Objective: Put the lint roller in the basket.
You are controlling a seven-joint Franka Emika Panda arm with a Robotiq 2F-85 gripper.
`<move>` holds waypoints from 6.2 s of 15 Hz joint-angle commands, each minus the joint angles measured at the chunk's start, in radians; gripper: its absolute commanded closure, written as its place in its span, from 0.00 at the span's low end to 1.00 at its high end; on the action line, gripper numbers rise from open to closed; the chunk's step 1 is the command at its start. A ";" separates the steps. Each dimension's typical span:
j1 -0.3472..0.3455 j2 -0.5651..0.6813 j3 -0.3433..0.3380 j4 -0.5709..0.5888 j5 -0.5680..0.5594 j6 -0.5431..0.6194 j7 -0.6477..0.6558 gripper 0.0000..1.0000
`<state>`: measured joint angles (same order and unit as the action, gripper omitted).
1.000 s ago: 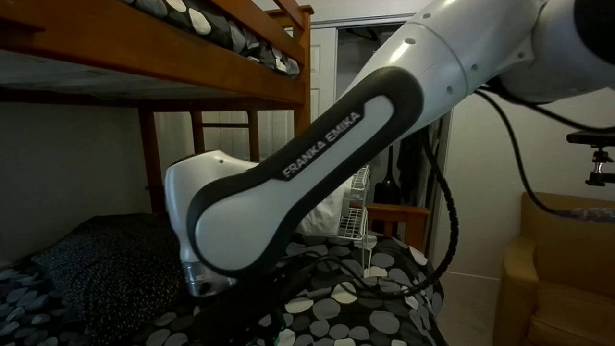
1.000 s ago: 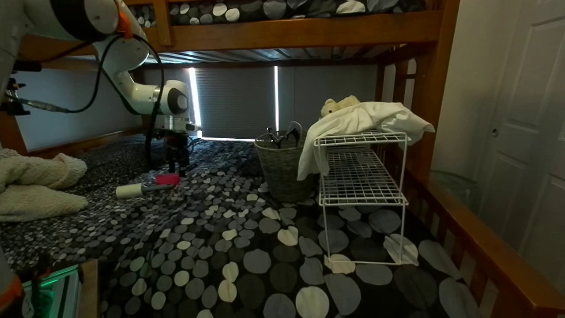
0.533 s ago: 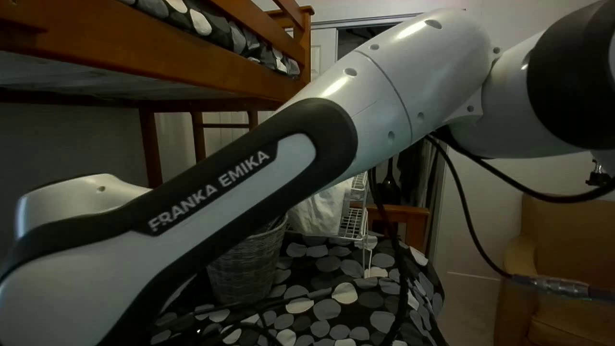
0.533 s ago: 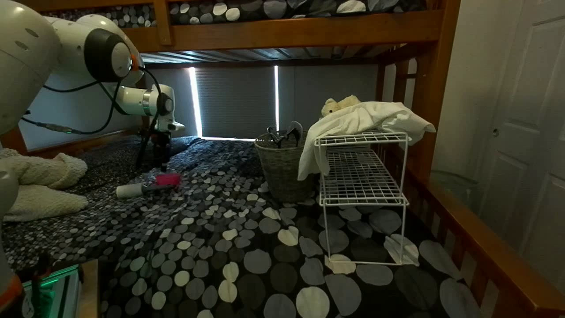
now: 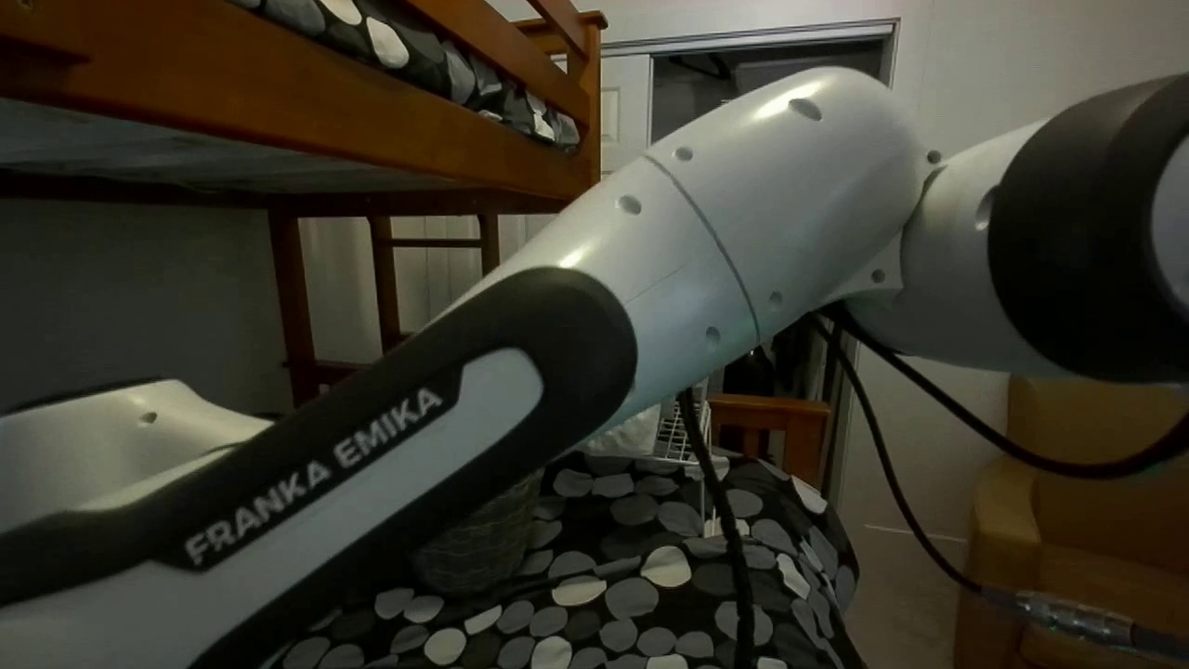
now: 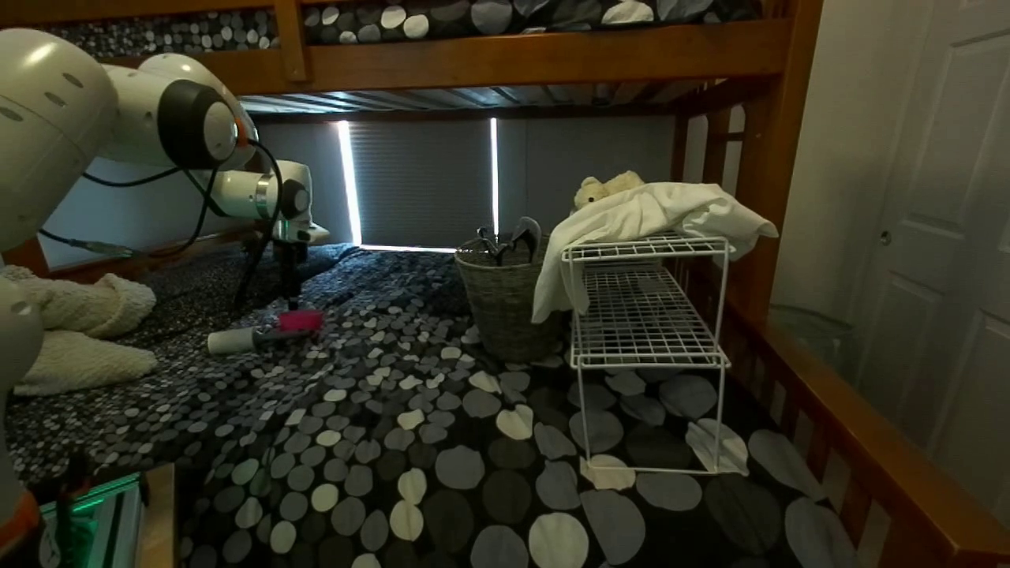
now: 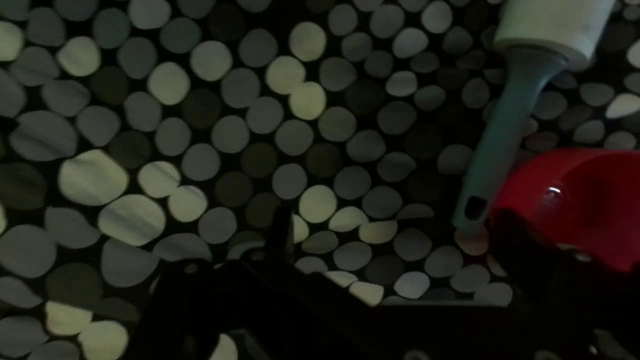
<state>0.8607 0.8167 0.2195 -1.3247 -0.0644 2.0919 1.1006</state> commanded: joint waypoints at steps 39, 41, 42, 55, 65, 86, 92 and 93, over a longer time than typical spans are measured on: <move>0.239 0.559 -0.092 0.728 -0.037 -0.126 0.192 0.87; 0.232 0.544 -0.090 0.729 -0.031 -0.125 0.204 0.95; 0.229 0.537 -0.088 0.732 -0.029 -0.124 0.207 0.94; 0.119 0.260 -0.086 0.541 0.035 -0.127 0.553 0.94; -0.046 0.135 0.081 0.093 0.265 0.263 0.490 0.94; -0.058 -0.151 -0.055 -0.389 0.166 0.235 0.687 0.00; 0.050 -0.025 -0.173 -0.252 0.089 0.411 0.988 0.00; 0.044 0.005 -0.165 -0.218 0.101 0.424 0.990 0.00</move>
<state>0.8746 0.7194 0.0811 -1.6453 0.0580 2.4573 2.0024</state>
